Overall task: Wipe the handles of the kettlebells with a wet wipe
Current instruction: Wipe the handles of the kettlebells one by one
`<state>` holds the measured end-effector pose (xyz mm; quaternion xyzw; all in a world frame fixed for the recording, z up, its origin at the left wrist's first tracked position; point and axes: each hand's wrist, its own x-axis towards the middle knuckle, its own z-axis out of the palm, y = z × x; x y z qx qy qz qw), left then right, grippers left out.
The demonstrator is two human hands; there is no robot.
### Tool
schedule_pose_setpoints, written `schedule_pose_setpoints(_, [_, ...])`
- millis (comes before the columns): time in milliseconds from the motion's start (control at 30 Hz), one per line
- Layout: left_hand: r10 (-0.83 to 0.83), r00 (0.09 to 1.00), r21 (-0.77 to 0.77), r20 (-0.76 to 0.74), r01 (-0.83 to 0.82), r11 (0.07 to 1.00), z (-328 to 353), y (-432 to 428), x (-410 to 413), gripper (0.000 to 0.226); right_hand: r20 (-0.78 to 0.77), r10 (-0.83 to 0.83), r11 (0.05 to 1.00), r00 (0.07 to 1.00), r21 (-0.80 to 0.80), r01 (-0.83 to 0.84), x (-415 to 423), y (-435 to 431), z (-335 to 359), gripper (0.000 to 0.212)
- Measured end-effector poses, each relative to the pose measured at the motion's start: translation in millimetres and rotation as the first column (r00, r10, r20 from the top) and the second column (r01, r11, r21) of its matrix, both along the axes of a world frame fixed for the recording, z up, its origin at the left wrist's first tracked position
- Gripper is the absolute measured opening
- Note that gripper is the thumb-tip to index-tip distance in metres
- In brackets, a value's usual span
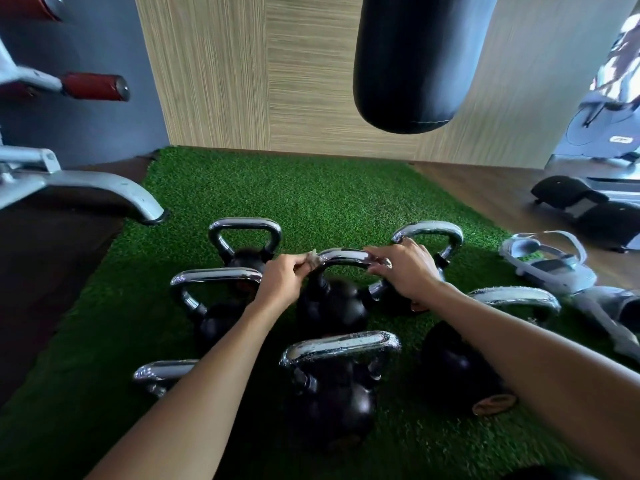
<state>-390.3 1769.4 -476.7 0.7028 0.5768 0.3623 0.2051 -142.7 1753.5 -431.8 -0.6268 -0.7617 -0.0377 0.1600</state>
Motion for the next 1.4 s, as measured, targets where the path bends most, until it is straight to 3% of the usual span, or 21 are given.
schedule_pose_setpoints(233, [0.017,0.99,0.16,0.142,-0.04,0.986,-11.6,-11.6,10.7,0.031,-0.037,-0.036,0.999,0.999,-0.039,0.035,1.3,0.4,-2.5,0.047])
schedule_pose_setpoints(400, [0.077,0.991,-0.103,0.105,-0.066,0.992,-39.5,-6.2,9.5,0.019,-0.044,-0.051,0.997,0.998,-0.055,0.049,3.1,4.9,-3.8,0.046])
schedule_pose_setpoints(467, [0.114,0.982,-0.137,0.151,-0.094,0.986,-42.0,-6.2,13.1,0.018,-0.079,-0.046,0.998,0.996,-0.057,0.042,5.0,11.1,-8.0,0.047])
schedule_pose_setpoints(567, [0.152,0.963,-0.117,0.221,-0.129,0.985,-38.3,-6.0,13.2,0.013,-0.154,-0.04,0.992,0.987,-0.121,0.021,9.4,20.5,-6.0,0.047])
schedule_pose_setpoints(867, [0.355,0.878,-0.001,0.319,-0.375,0.927,-24.5,5.1,1.6,0.008,-0.144,0.048,0.962,0.988,-0.259,-0.084,-25.5,56.3,10.1,0.059])
schedule_pose_setpoints(1067, [0.311,0.904,0.052,0.293,-0.34,0.939,-10.4,9.1,8.1,0.006,-0.084,0.065,0.876,0.994,-0.472,-0.097,-3.4,55.5,22.3,0.048])
schedule_pose_setpoints(1167, [0.316,0.868,0.032,0.382,-0.355,0.934,-14.8,5.8,11.2,0.009,-0.179,-0.012,0.922,0.984,-0.383,-0.059,1.2,38.3,10.9,0.04])
schedule_pose_setpoints(1300, [0.298,0.893,0.042,0.338,-0.33,0.943,-16.0,11.6,6.0,0.015,-0.068,0.032,0.923,0.997,-0.382,-0.056,-5.0,28.8,15.4,0.01])
schedule_pose_setpoints(1400, [0.282,0.938,-0.026,0.203,-0.283,0.959,-7.5,26.0,5.9,0.02,0.011,0.004,0.937,1.0,-0.349,0.0,-8.3,20.7,12.9,0.023])
